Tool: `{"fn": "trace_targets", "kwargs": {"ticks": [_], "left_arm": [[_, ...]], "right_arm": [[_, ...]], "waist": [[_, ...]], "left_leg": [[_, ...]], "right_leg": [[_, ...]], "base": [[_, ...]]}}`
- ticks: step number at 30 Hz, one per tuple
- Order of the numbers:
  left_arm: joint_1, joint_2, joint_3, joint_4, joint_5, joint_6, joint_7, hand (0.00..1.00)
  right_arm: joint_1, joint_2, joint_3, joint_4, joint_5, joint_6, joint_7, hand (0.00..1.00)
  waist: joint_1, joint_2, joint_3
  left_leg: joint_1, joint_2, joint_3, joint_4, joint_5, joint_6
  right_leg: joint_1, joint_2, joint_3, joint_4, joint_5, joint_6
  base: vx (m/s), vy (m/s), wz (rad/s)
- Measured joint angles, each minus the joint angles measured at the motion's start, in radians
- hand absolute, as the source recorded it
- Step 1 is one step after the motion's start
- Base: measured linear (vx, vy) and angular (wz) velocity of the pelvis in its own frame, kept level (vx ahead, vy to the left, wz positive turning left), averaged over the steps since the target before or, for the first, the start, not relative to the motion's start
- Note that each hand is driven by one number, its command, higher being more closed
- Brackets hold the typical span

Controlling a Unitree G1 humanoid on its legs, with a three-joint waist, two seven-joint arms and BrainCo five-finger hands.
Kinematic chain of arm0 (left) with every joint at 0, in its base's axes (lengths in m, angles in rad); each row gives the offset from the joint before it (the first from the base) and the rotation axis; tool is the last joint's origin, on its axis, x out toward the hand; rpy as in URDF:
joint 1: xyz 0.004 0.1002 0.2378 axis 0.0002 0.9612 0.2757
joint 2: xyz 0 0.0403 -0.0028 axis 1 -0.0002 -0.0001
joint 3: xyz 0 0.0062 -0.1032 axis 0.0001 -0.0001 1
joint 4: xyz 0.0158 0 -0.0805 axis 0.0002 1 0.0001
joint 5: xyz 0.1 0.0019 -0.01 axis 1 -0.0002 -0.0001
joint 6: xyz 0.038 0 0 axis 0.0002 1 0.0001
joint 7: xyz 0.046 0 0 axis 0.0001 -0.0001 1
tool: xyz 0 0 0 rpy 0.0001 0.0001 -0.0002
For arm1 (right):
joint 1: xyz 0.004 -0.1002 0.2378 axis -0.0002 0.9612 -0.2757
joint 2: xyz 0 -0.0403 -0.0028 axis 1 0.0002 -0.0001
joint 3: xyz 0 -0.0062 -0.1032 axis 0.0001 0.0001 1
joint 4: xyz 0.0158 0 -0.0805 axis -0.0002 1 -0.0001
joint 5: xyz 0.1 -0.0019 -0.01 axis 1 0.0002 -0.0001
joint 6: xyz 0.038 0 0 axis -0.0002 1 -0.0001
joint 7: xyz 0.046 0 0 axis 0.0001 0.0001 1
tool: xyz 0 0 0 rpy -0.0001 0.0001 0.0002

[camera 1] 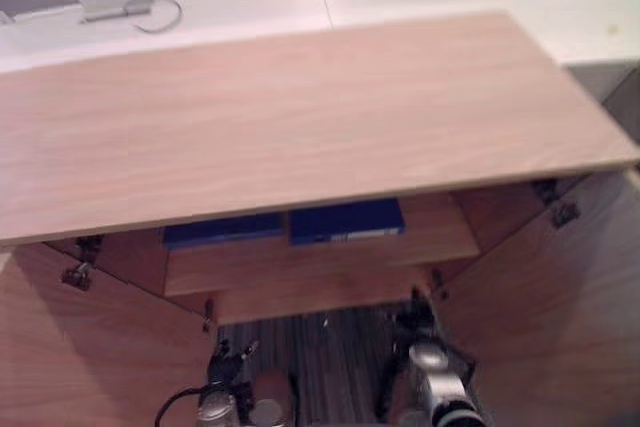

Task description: Walk over to the cabinet, pick up the folder, carry it to the office cabinet, place the folder inside the office cabinet, then close the office cabinet door

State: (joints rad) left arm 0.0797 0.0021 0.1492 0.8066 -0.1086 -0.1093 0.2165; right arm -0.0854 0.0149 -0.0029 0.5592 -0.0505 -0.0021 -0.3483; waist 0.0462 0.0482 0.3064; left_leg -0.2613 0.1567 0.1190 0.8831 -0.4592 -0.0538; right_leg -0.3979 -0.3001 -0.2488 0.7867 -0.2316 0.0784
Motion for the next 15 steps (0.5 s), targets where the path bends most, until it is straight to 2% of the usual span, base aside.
{"fn": "trace_targets", "kwargs": {"ticks": [2,4,6,11,15], "left_arm": [[-0.007,0.000,0.011,-0.020,-0.024,-0.006,0.010,0.00],[-0.034,0.003,0.030,-0.030,-0.035,-0.012,0.022,0.00],[-0.065,0.008,0.043,-0.029,-0.042,-0.013,0.031,0.00],[-0.120,0.012,0.104,-0.024,-0.041,-0.006,0.077,0.00],[-0.142,0.043,0.135,0.018,-0.038,0.013,0.097,0.00]], "right_arm": [[-0.014,0.000,0.009,-0.093,-0.042,-0.001,-0.015,0.00],[-0.030,-0.015,0.049,-0.191,-0.099,-0.002,-0.036,0.00],[-0.051,-0.033,0.091,-0.281,-0.146,-0.010,-0.048,0.00],[-0.132,-0.070,0.148,-0.372,-0.178,-0.022,-0.048,0.00],[-0.228,-0.117,0.160,-0.366,-0.205,-0.027,-0.046,0.00]], "waist": [[-0.002,0.000,0.030],[0.000,-0.020,0.063],[-0.001,-0.027,0.074],[-0.001,-0.035,0.097],[0.001,-0.037,0.115]], "left_leg": [[-0.042,0.007,-0.011,0.056,-0.039,-0.002],[-0.098,0.008,-0.028,0.134,-0.090,-0.004],[-0.188,0.008,-0.055,0.230,-0.131,-0.007],[-0.324,-0.009,-0.086,0.404,-0.193,0.005],[-0.397,-0.032,-0.112,0.498,-0.224,0.003]], "right_leg": [[-0.046,-0.005,0.003,0.075,-0.038,-0.008],[-0.105,-0.026,0.011,0.175,-0.092,0.000],[-0.179,-0.047,0.012,0.262,-0.129,-0.001],[-0.308,-0.090,0.039,0.431,-0.185,-0.010],[-0.375,-0.125,0.057,0.530,-0.228,-0.009]], "base": [[-0.08,-0.072,0.17],[-0.11,-0.056,0.19],[-0.11,-0.019,0.18],[-0.03,0.058,0.18],[0.06,0.056,0.23]]}}
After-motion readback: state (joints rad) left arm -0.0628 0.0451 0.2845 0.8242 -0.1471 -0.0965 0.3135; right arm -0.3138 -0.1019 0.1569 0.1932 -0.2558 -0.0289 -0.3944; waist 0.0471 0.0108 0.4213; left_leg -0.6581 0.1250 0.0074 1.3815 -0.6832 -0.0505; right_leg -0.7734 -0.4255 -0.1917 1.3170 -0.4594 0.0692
